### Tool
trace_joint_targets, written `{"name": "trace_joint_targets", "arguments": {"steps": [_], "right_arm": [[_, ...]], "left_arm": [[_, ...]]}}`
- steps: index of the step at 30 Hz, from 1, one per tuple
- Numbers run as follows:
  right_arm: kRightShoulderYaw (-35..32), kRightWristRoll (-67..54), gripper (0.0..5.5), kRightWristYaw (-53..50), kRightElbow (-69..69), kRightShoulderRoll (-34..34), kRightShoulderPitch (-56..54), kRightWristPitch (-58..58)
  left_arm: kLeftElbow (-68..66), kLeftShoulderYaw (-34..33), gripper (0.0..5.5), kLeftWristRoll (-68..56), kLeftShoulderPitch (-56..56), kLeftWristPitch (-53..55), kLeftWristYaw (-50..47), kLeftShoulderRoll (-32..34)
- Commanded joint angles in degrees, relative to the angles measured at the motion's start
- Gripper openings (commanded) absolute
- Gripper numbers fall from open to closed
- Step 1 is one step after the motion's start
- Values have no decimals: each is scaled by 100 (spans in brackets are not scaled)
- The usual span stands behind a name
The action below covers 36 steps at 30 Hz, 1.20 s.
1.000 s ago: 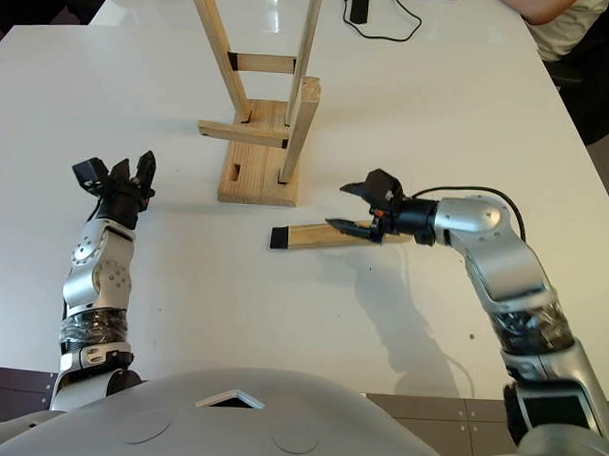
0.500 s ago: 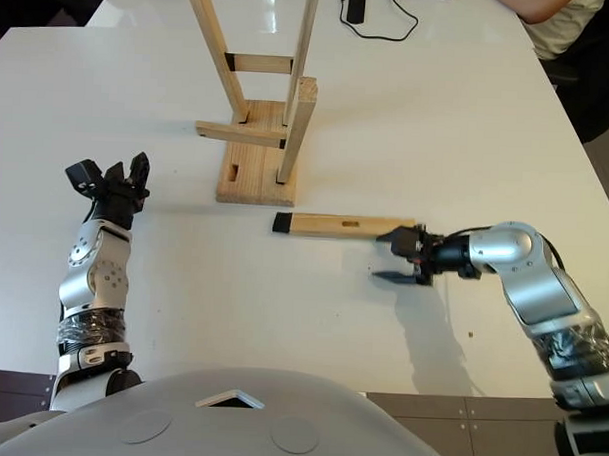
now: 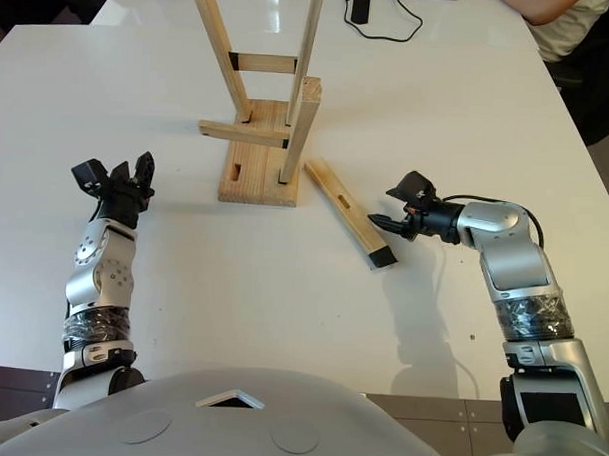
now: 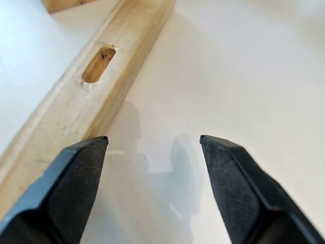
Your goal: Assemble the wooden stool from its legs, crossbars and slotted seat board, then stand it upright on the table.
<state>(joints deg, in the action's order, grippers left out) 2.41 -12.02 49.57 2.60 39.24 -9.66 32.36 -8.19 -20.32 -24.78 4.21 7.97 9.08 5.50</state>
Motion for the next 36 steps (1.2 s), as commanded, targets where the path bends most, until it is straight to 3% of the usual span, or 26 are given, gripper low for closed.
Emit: {"name": "trace_joint_targets", "arguments": {"steps": [1,4,7,11,19,23,30,36], "right_arm": [[-136,-157,336,-351,-294,-124,263,770],[-211,-142,336,-482,-297,-151,323,668],[-837,-1000,336,-310,-912,-253,244,1178],[-1032,-1665,336,-325,-1971,-285,593,1746],[266,-483,336,-1546,-2211,-655,1511,1134],[572,-12,336,-1765,-2035,-632,1768,699],[555,72,440,-1930,-1963,-716,1941,622],[437,-128,368,-1992,-2097,-781,2182,931]], "left_arm": [[84,43,294,50,-241,-44,-99,-157],[101,81,294,55,-180,-30,-100,-179],[86,21,294,28,-179,-49,-106,-143],[217,-40,294,11,-344,-90,-163,-197],[339,16,294,28,-546,-160,-253,-380],[320,15,294,27,-513,-137,-239,-351],[296,21,294,30,-471,-106,-224,-304],[330,38,294,71,-497,-120,-250,-290]]}}
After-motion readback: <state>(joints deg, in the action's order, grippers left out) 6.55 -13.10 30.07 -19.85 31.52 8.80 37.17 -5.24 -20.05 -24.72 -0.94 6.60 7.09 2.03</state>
